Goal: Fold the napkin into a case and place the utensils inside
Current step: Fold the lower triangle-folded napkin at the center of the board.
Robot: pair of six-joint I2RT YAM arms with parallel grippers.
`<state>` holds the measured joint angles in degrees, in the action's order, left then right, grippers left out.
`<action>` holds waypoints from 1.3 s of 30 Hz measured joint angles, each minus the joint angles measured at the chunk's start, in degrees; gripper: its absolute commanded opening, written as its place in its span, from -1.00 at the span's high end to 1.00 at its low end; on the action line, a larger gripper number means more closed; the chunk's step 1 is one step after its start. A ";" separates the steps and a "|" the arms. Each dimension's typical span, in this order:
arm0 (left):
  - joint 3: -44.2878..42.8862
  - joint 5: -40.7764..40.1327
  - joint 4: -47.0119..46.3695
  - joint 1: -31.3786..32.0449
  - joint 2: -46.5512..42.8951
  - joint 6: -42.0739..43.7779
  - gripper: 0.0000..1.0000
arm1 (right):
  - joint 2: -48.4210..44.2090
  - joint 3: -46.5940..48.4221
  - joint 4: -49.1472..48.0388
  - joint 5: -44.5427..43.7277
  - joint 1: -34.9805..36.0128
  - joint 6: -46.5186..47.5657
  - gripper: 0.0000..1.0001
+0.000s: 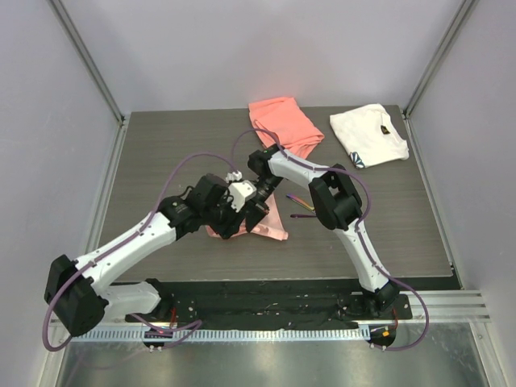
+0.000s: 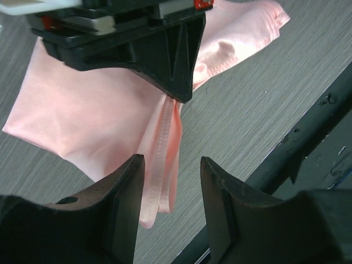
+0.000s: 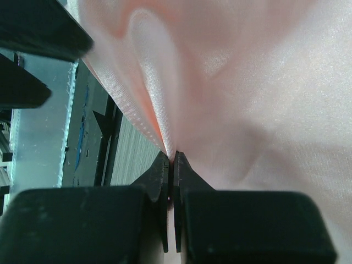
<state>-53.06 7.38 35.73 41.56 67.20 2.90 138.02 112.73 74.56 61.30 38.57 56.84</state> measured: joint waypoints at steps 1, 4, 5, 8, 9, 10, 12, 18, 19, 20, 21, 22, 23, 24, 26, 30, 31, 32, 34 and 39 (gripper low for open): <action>0.00 -0.33 0.07 0.59 0.72 0.31 0.02 | 0.02 0.04 0.02 0.00 0.00 0.00 0.97; 0.00 -1.57 0.28 2.32 2.95 0.92 0.02 | 0.04 0.17 0.13 0.00 0.00 0.02 0.97; 0.00 -2.08 0.39 2.86 3.52 1.07 0.03 | 0.04 0.20 0.13 0.02 0.00 0.00 0.97; 0.00 -3.78 0.76 4.02 4.66 1.09 0.02 | 0.04 0.22 0.11 0.00 0.00 0.00 0.94; 0.02 -4.63 0.90 4.37 4.90 1.07 0.03 | 0.04 0.22 0.13 0.00 0.00 0.00 0.92; 0.07 -5.64 0.94 4.70 5.05 1.05 0.03 | 0.04 0.22 0.11 0.02 0.00 0.00 0.92; 0.35 -8.92 0.96 5.53 5.46 0.87 0.08 | 0.04 0.22 0.11 0.09 0.00 0.00 0.92; 0.72 -17.94 0.68 8.00 6.38 0.63 0.10 | 0.04 0.22 0.09 0.35 0.07 0.00 0.92; 0.87 -18.84 0.55 8.39 6.19 0.61 0.12 | 0.04 0.22 0.09 0.35 0.09 0.00 0.91; 0.92 -20.02 0.57 8.85 5.99 0.63 0.12 | 0.04 0.22 0.09 0.35 0.09 -0.02 0.92; 0.92 -21.14 0.52 9.29 5.88 0.61 0.10 | 0.04 0.22 0.09 0.35 0.09 -0.02 0.92; 0.92 -21.94 0.50 9.68 5.75 0.63 0.09 | 0.04 0.22 0.09 0.35 0.09 0.00 0.91; 0.94 -22.82 0.52 10.12 5.49 0.66 0.08 | 0.04 0.22 0.09 0.35 0.09 -0.02 0.92; 1.03 -23.45 0.39 10.45 5.05 0.76 0.08 | 0.04 0.22 0.09 0.35 0.09 -0.02 0.90; 1.31 -24.35 0.15 10.84 4.07 0.98 0.09 | 0.04 0.22 0.09 0.35 0.09 -0.04 0.89; 1.38 -24.87 0.22 10.93 4.48 0.81 0.09 | 0.04 0.22 0.07 0.35 0.09 -0.11 0.85; 1.46 -24.87 0.22 10.93 5.03 0.68 0.10 | 0.04 0.22 0.07 0.35 0.09 -0.13 0.85; 1.51 -24.87 0.28 10.93 5.51 0.59 0.14 | 0.04 0.20 0.04 0.35 0.09 -0.15 0.83; 1.55 -24.87 0.44 10.93 6.80 0.50 0.20 | 0.04 0.20 -0.07 0.35 0.09 -0.20 0.82; 1.88 -25.68 0.96 10.93 7.74 0.09 0.69 | 0.04 -0.04 -1.05 0.35 0.09 -1.14 0.70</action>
<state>-51.18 -18.31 36.69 52.49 74.94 2.98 138.06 112.68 73.52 61.65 38.65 55.70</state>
